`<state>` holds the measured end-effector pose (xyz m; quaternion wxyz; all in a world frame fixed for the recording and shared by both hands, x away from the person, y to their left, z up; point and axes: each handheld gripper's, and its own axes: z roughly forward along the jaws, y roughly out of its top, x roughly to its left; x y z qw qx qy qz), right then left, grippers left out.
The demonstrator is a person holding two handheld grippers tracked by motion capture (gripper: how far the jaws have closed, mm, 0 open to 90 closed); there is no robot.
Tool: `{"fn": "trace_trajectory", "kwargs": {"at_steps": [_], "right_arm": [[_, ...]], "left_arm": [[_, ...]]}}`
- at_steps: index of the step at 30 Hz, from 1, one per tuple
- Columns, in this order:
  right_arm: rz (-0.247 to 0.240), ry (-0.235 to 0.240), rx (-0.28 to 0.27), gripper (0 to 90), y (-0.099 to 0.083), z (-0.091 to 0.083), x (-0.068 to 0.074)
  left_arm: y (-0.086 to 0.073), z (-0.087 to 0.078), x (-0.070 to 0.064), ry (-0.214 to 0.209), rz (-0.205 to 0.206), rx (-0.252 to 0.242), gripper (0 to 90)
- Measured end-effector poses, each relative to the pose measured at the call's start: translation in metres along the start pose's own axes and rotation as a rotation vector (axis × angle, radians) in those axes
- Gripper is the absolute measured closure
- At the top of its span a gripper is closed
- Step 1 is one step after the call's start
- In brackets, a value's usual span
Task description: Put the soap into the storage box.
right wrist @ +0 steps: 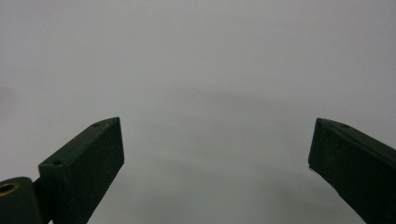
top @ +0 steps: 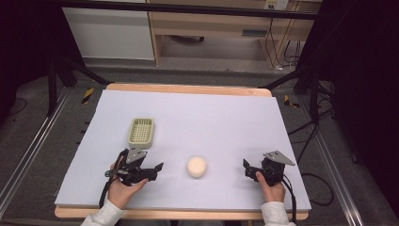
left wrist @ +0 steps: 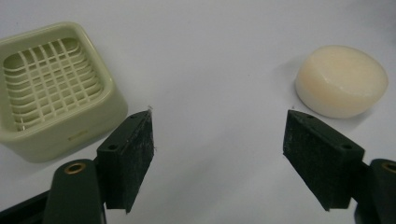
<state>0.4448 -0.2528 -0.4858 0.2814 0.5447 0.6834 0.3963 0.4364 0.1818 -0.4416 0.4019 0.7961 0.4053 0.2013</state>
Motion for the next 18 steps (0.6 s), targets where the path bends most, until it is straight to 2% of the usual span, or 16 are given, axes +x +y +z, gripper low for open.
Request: {"fn": "trace_trajectory", "kwargs": {"at_steps": [18], "right_arm": [[-0.002, -0.003, 0.0, 3.9, 0.0, 0.0, 0.0]], "left_arm": [[0.024, 0.013, -0.025, -0.061, 0.034, -0.005, 23.8]]}}
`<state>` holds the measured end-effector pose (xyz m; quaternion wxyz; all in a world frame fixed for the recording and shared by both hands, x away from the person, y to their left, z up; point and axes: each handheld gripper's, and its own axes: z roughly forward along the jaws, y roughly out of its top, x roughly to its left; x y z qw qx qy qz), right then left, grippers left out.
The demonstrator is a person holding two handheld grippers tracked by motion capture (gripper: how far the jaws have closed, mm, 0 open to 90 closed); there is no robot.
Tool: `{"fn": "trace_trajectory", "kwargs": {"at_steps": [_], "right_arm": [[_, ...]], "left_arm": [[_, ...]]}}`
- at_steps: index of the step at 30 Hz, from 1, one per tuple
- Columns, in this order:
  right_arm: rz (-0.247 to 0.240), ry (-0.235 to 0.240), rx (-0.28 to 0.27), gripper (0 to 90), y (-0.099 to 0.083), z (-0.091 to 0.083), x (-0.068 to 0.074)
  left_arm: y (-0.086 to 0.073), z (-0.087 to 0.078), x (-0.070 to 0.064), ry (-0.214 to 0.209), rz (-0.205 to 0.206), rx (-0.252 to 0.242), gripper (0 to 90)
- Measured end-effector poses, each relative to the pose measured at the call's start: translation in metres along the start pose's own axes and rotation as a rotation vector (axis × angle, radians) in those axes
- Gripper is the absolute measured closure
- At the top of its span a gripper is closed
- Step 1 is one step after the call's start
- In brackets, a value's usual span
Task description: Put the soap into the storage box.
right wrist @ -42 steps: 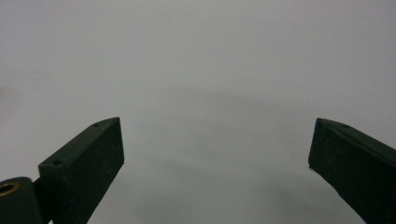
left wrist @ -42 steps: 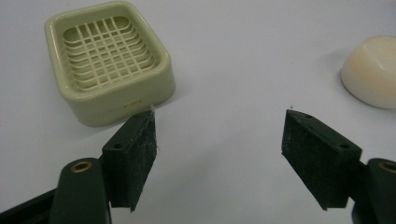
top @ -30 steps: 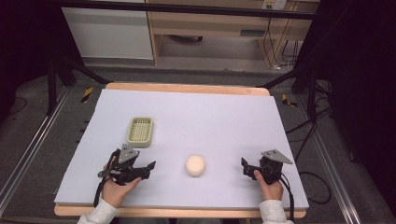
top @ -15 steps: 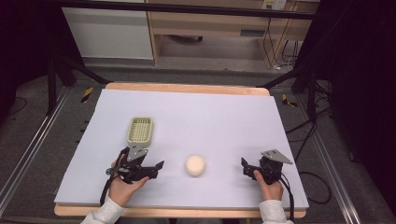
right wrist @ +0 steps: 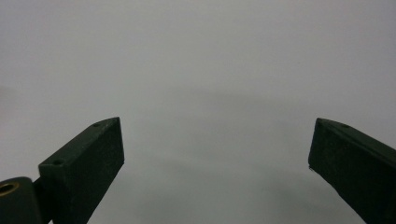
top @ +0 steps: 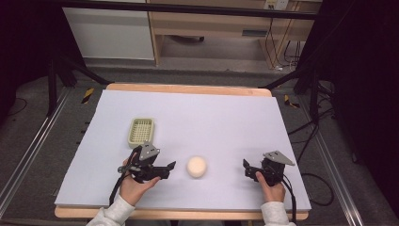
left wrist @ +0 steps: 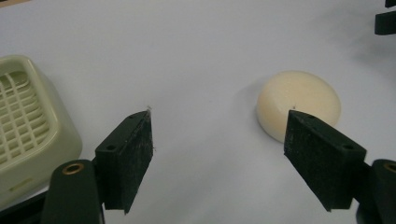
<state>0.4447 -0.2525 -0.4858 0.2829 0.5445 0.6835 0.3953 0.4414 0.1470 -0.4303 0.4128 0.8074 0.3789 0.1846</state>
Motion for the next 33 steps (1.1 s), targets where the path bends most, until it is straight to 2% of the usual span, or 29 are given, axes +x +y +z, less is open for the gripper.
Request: {"fn": "trace_trajectory", "kwargs": {"at_steps": [14, 33], "right_arm": [[-0.008, -0.004, -0.001, 3.9, 0.0, 0.0, 0.0], [-0.008, -0.002, 0.0, 3.9, 0.0, 0.0, 0.0]], "left_arm": [[0.012, 0.016, -0.019, -0.035, 0.018, 0.006, 22.6], [0.023, 0.033, -0.035, -0.073, 0.029, 0.022, 19.7]]}}
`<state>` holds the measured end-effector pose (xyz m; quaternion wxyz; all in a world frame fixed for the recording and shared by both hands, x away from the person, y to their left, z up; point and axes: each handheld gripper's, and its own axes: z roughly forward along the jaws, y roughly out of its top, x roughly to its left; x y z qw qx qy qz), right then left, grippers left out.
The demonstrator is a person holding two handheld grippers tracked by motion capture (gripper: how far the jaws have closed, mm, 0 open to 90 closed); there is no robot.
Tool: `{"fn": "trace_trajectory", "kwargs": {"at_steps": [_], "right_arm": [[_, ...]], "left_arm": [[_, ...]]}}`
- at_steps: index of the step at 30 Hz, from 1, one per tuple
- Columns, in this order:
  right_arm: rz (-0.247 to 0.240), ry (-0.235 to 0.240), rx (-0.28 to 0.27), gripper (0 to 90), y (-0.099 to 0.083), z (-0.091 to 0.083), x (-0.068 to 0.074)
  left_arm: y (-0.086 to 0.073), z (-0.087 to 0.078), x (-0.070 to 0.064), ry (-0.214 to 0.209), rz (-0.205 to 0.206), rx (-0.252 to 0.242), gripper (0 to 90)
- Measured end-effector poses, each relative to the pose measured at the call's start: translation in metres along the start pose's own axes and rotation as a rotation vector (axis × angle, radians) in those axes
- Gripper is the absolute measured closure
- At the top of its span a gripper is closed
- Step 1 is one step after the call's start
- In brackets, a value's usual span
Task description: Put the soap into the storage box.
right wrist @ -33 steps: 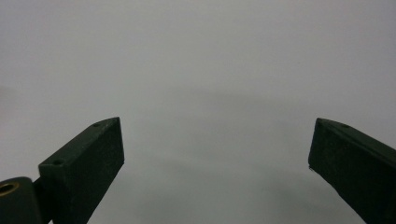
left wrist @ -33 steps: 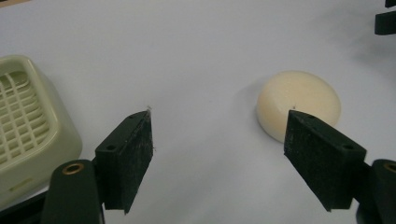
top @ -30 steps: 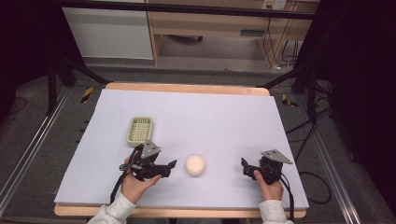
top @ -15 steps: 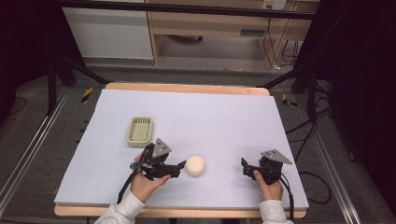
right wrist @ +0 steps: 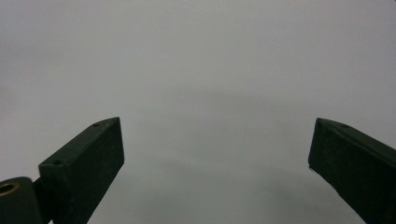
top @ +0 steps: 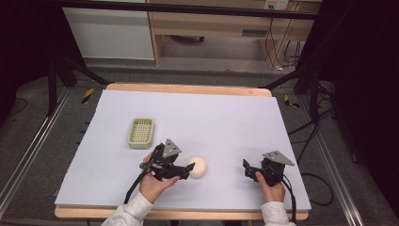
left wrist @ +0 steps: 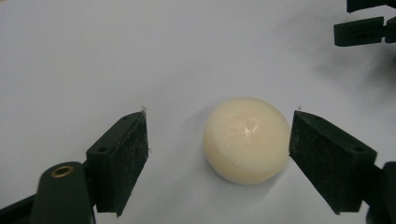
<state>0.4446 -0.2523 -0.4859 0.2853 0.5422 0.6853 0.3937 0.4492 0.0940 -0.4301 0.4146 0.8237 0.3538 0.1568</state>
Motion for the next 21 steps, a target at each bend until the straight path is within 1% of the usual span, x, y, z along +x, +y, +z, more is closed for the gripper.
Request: {"fn": "trace_trajectory", "kwargs": {"at_steps": [8, 15, 19, 21], "right_arm": [[-0.004, 0.0, 0.002, 3.9, 0.0, 0.0, 0.0], [-0.004, 0.002, 0.002, 3.9, 0.0, 0.0, 0.0], [-0.005, 0.003, 0.003, 3.9, 0.0, 0.0, 0.0], [-0.004, 0.001, 0.002, 3.9, 0.0, 0.0, 0.0]], "left_arm": [[0.002, 0.007, -0.006, -0.007, 0.01, 0.01, 18.5], [0.002, 0.018, -0.01, -0.017, 0.012, 0.033, 17.0], [0.002, 0.023, -0.013, -0.022, 0.02, 0.048, 16.3], [0.002, 0.026, -0.015, -0.023, 0.017, 0.051, 16.0]]}}
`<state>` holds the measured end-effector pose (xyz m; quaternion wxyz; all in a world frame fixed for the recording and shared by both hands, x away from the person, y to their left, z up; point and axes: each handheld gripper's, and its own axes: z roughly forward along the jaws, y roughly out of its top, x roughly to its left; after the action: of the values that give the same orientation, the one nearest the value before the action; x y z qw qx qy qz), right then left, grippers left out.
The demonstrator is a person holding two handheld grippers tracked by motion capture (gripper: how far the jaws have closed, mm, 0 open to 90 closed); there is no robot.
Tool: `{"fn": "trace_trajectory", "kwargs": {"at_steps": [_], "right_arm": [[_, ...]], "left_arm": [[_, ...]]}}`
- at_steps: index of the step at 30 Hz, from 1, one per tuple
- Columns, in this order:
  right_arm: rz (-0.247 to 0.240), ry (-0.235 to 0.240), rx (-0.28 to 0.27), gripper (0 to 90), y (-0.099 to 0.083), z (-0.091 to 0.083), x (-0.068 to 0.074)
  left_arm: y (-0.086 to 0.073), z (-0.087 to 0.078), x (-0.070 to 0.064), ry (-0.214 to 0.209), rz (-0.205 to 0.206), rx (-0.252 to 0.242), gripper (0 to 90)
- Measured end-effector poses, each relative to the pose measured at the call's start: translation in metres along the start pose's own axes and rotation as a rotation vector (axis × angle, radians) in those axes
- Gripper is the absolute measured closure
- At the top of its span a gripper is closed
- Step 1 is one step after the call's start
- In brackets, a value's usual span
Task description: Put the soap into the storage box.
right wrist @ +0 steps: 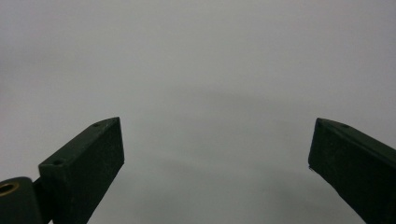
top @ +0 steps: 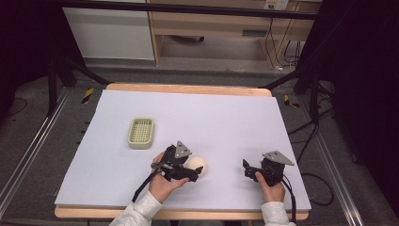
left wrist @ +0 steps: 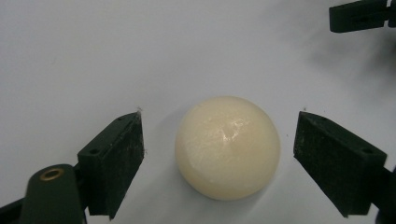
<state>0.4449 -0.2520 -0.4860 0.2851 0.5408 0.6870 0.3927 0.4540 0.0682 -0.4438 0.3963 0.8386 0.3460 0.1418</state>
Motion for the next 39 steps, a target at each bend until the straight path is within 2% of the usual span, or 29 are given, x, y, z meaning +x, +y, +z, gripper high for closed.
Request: {"fn": "trace_trajectory", "kwargs": {"at_steps": [23, 39], "right_arm": [[-0.003, 0.003, 0.003, 3.9, 0.0, 0.0, 0.0], [-0.001, 0.005, 0.007, 3.9, 0.0, 0.001, 0.0]], "left_arm": [[-0.002, 0.024, -0.008, 0.007, 0.024, 0.081, 13.8], [-0.006, 0.032, -0.008, 0.015, 0.024, 0.117, 20.1]]}}
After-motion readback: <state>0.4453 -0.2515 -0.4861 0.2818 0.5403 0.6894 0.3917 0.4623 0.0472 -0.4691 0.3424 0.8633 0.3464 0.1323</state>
